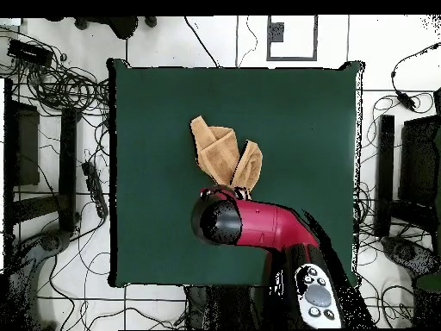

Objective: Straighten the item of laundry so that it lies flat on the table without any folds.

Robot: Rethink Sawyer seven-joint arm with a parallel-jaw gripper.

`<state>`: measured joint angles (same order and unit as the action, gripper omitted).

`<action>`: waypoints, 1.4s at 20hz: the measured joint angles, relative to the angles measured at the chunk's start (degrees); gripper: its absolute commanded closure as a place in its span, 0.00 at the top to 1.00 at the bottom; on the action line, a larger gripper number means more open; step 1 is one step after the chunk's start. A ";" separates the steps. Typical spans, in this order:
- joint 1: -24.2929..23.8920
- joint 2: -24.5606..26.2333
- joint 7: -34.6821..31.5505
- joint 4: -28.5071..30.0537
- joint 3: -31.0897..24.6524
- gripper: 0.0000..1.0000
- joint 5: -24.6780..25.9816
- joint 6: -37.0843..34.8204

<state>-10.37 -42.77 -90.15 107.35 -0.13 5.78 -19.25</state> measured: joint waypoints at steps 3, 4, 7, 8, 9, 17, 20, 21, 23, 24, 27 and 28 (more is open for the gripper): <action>0.03 1.00 0.00 -0.85 -0.32 1.00 1.64 0.23; -0.04 0.87 0.00 -0.86 -0.72 1.00 2.17 0.23; -0.29 -0.36 0.00 -0.71 -2.02 1.00 3.26 0.23; -0.68 -1.56 0.00 -0.61 -3.07 1.00 3.75 0.23; -1.00 -2.30 0.00 -0.57 -3.74 1.00 3.95 0.23; -3.49 -8.43 0.00 -0.81 -7.46 1.00 4.15 1.91; -3.46 -9.05 0.00 -1.53 -7.74 1.00 4.18 3.53; -3.46 -8.91 0.00 -1.88 -7.80 1.00 4.19 3.83; -3.37 -7.94 0.00 -3.27 -7.80 1.00 4.21 4.34; -3.23 -6.85 0.00 -4.50 -7.81 1.00 4.24 4.42; -2.65 -3.42 0.00 -8.18 -7.82 1.00 4.22 4.44; -2.42 -1.78 0.00 -9.91 -7.82 1.00 4.22 4.45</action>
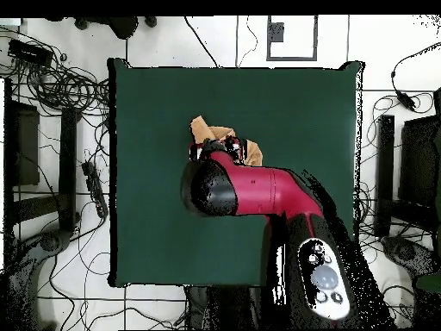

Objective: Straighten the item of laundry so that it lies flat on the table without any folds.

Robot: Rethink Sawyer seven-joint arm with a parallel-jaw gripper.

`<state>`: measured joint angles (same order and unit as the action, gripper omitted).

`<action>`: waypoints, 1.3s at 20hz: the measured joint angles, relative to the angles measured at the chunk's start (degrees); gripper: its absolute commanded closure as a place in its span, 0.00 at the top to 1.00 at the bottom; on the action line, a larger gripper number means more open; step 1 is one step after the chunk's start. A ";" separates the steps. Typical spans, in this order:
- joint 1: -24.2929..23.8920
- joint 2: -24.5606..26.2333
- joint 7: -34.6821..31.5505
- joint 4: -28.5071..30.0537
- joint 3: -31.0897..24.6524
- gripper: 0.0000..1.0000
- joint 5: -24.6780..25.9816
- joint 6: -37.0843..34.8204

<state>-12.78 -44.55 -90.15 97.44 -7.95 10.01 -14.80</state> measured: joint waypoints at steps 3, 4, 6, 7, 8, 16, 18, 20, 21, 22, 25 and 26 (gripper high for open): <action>0.41 3.97 0.00 -3.84 -0.02 1.00 0.00 -0.01; 0.54 5.52 0.00 -5.26 -0.02 1.00 -0.02 -0.01; 0.77 7.86 0.00 -7.33 -0.02 1.00 -0.02 -0.02; 0.84 8.68 0.00 -8.05 -0.02 1.00 -0.01 0.00; 0.87 9.81 0.00 -9.01 -0.07 1.00 0.00 -0.02; 0.60 13.70 0.00 -12.06 -0.42 1.00 -0.07 -0.01; -0.10 14.18 0.00 -12.07 -1.27 1.00 -0.25 -0.01; -1.13 14.90 0.00 -12.15 -2.50 1.00 -0.48 -0.01; -1.56 15.26 0.00 -12.22 -3.07 1.00 -0.52 -0.01; -2.31 15.93 0.00 -12.40 -4.02 1.00 -0.58 -0.01; -4.23 18.11 0.00 -13.18 -6.49 1.00 -0.53 0.00; -5.31 19.55 0.00 -13.69 -7.84 1.00 -0.49 -0.01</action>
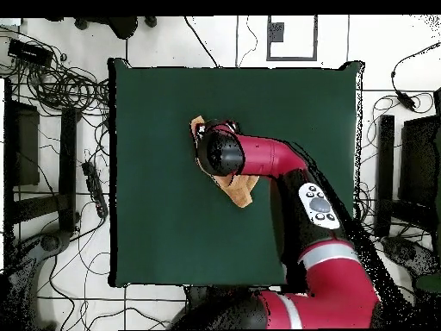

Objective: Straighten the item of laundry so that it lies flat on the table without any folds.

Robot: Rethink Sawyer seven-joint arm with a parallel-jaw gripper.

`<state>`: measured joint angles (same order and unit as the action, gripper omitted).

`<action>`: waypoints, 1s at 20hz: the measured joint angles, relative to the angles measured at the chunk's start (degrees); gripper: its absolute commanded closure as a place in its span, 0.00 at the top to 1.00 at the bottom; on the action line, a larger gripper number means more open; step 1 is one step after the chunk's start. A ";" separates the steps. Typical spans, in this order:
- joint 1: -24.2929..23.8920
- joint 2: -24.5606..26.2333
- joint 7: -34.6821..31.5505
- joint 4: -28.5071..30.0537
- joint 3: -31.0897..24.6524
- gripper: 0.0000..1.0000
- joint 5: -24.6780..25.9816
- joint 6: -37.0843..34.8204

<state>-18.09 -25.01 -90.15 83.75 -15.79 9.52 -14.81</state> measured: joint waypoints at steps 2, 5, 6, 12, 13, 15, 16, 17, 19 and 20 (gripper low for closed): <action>-1.46 2.19 0.00 -0.74 -1.79 1.00 0.12 0.04; -3.40 5.66 0.00 -1.58 -3.96 1.00 0.65 0.18; -3.68 6.21 0.00 -1.65 -4.25 1.00 0.74 0.19; -6.21 8.05 0.00 -1.84 -7.28 1.00 2.68 0.99; -6.49 8.17 0.00 -1.84 -7.63 1.00 2.94 0.99; -7.01 8.42 0.00 -1.84 -8.35 1.00 3.43 0.99; -7.42 8.56 0.00 -1.83 -8.91 1.00 3.72 0.97; -7.89 8.71 0.00 -1.83 -9.45 1.00 4.09 0.97; -8.95 9.04 0.00 -1.79 -10.67 1.00 4.84 0.96; -9.39 9.19 0.00 -1.77 -11.19 1.00 5.11 0.96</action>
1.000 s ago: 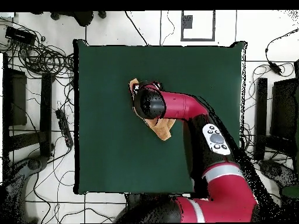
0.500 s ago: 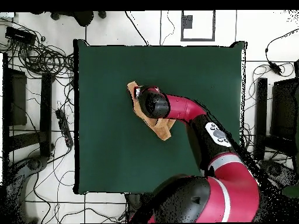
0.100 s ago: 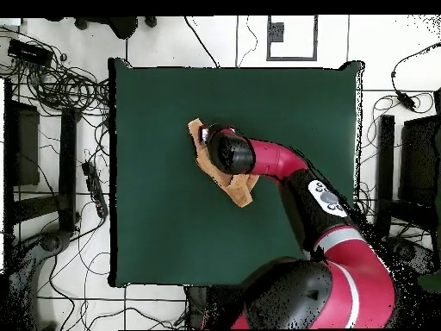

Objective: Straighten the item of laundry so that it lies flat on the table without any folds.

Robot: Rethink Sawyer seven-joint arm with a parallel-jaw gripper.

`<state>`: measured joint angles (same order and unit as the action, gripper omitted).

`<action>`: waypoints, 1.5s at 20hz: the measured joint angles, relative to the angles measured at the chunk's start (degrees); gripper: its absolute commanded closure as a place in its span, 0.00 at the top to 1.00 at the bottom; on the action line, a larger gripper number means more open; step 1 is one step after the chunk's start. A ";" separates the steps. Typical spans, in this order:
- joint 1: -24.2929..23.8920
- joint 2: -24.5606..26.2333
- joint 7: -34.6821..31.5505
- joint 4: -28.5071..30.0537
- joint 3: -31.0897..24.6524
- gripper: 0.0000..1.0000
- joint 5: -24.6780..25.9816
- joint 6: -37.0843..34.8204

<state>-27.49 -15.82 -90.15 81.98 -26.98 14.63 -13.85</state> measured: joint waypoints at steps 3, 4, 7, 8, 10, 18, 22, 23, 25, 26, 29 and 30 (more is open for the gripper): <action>-1.16 0.43 0.00 0.04 -1.43 1.00 0.65 0.02; -1.72 0.82 0.00 0.04 -2.18 1.00 0.80 0.02; -3.49 2.03 0.00 0.05 -4.52 1.00 1.36 0.01; -3.79 2.19 0.00 0.05 -4.90 1.00 1.51 0.00; -4.40 2.53 0.00 0.04 -5.67 1.00 1.80 -0.04; -6.41 4.11 0.00 0.02 -9.43 1.00 2.32 -1.55; -6.39 4.51 0.00 0.03 -10.32 1.00 2.32 -2.97; -6.40 4.52 0.00 0.02 -10.41 1.00 2.32 -3.27; -6.41 4.51 0.00 0.02 -10.70 1.00 2.32 -4.74; -6.40 4.51 0.00 0.02 -10.81 1.00 2.32 -5.35; -6.30 4.50 0.00 0.00 -11.06 1.00 2.32 -7.84; -6.26 4.50 0.00 0.00 -11.07 1.00 2.32 -8.21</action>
<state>-33.74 -11.32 -90.15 81.98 -38.05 16.95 -22.06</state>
